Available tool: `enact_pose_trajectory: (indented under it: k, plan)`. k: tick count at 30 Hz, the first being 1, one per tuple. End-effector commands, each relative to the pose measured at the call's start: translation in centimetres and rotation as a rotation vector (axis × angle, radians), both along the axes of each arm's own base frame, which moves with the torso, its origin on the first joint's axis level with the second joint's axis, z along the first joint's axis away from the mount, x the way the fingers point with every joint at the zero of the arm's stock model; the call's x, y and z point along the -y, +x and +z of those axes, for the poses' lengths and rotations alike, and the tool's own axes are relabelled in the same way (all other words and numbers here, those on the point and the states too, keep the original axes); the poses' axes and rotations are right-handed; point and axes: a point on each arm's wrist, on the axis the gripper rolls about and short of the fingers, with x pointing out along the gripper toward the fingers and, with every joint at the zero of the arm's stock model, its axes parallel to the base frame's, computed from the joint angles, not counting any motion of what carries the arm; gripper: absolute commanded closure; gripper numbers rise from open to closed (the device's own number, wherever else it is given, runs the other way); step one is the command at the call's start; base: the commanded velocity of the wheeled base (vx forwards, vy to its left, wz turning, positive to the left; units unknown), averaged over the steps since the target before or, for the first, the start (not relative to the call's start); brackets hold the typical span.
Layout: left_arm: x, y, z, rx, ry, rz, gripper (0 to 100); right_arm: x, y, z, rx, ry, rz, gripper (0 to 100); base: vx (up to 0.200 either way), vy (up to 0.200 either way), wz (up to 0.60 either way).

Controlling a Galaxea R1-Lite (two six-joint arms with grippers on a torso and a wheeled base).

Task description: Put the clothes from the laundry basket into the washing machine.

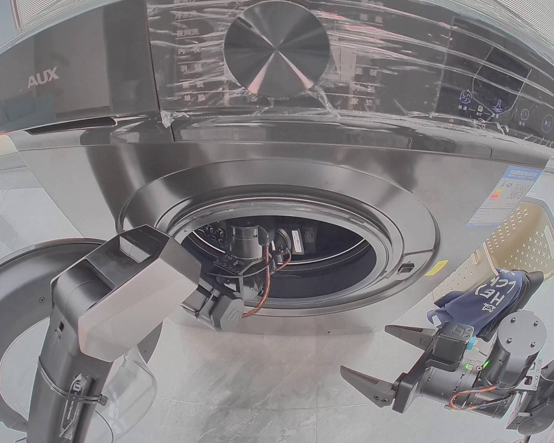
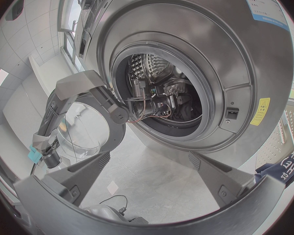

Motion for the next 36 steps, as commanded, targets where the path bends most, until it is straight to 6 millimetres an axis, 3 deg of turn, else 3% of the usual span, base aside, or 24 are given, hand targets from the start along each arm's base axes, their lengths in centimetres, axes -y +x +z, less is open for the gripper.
enact_pose_trajectory:
  k: [1, 10, 22, 30, 36]
  plan:
    - [-0.3, -6.3, 3.3, -0.059, 0.093, -0.097, 0, 0.1, -0.1, 0.2, 0.006, 0.007, -0.001, 0, 0.000, 0.000, 0.00]
    - [-1.5, -11.3, 4.5, -0.083, 0.185, -0.157, 0, 0.1, -0.1, 0.3, 0.009, 0.011, 0.000, 0, 0.000, 0.000, 0.00]
    - [-1.9, -13.8, 3.3, -0.099, 0.197, -0.205, 0, 0.1, -0.1, 0.3, 0.009, 0.011, 0.000, 0, 0.000, 0.000, 0.00]
    - [-3.2, -19.8, 1.5, -0.152, 0.233, -0.349, 0, 0.4, -0.5, 0.4, 0.011, 0.015, 0.008, 0, 0.000, 0.000, 0.00]
    - [-5.0, -22.4, 2.4, -0.101, 0.182, -0.372, 0, 1.5, -1.7, 0.7, 0.015, 0.017, 0.019, 0, 0.000, 0.000, 0.00]
